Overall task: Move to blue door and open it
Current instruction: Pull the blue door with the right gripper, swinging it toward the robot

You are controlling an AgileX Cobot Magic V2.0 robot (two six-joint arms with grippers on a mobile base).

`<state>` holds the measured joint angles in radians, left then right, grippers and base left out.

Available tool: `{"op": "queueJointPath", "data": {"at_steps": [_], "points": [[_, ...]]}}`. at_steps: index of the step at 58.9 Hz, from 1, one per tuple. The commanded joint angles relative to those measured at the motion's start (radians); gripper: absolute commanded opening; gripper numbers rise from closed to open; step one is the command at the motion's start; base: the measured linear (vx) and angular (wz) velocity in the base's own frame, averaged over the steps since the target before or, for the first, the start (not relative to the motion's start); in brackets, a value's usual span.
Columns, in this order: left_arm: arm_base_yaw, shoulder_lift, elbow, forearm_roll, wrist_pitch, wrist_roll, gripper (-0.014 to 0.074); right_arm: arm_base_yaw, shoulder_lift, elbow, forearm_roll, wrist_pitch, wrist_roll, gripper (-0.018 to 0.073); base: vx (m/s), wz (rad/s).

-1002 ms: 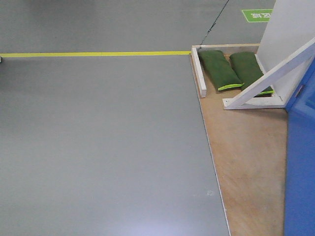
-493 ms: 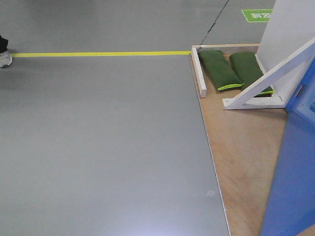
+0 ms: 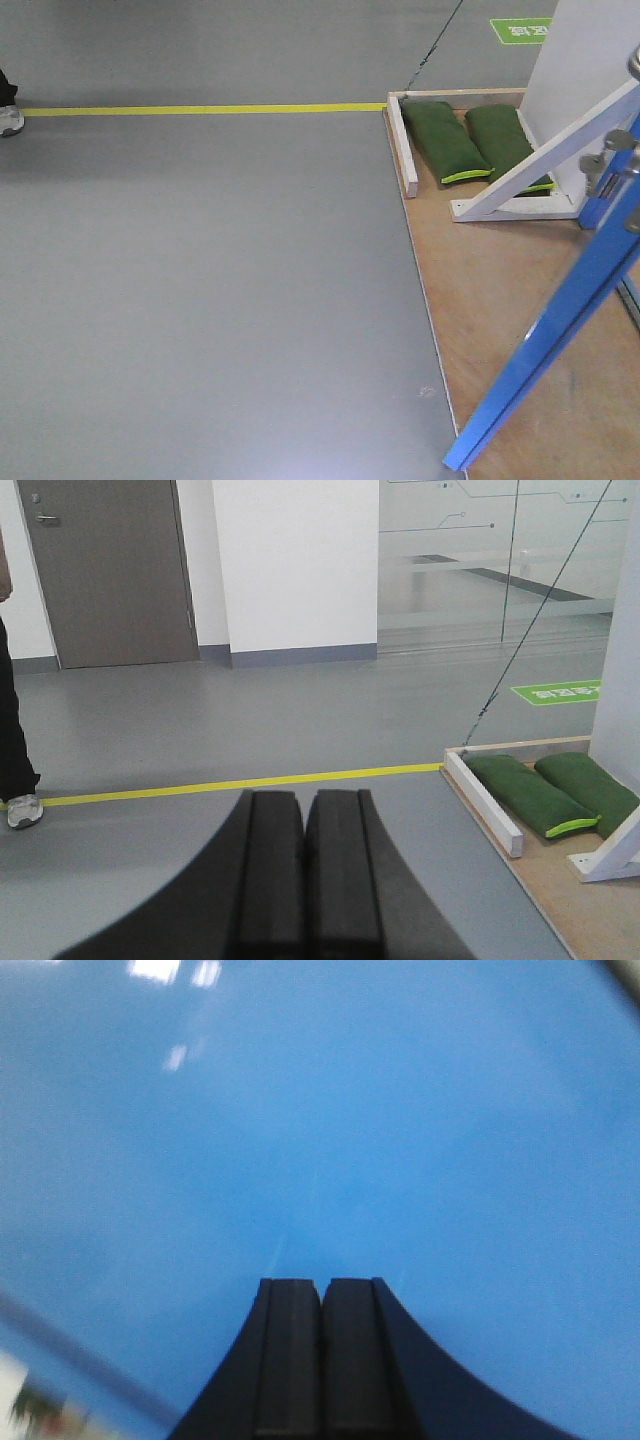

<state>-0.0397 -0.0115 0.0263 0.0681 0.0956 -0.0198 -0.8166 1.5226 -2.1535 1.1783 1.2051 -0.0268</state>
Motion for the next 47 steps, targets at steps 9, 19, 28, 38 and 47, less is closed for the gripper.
{"op": "queueJointPath", "data": {"at_steps": [9, 19, 28, 38, 47], "points": [[0.001, -0.014, -0.027, -0.002, -0.084, -0.007, 0.0073, 0.153, 0.012, -0.027, -0.168, -0.108, -0.015, -0.0001, 0.00, 0.00], [0.001, -0.014, -0.027, -0.002, -0.084, -0.007, 0.0073, 0.219, 0.057, -0.027, -0.235, -0.317, -0.015, -0.0001, 0.00, 0.00], [0.001, -0.014, -0.027, -0.002, -0.084, -0.007, 0.0073, 0.288, 0.113, -0.027, -0.235, -0.455, -0.015, -0.0001, 0.00, 0.00], [0.001, -0.014, -0.027, -0.002, -0.084, -0.007, 0.0073, 0.383, 0.172, -0.027, -0.235, -0.492, -0.015, -0.0001, 0.00, 0.00], [0.001, -0.014, -0.027, -0.002, -0.084, -0.007, 0.0073, 0.442, 0.203, -0.027, -0.237, -0.494, -0.015, -0.0001, 0.00, 0.00]]}}
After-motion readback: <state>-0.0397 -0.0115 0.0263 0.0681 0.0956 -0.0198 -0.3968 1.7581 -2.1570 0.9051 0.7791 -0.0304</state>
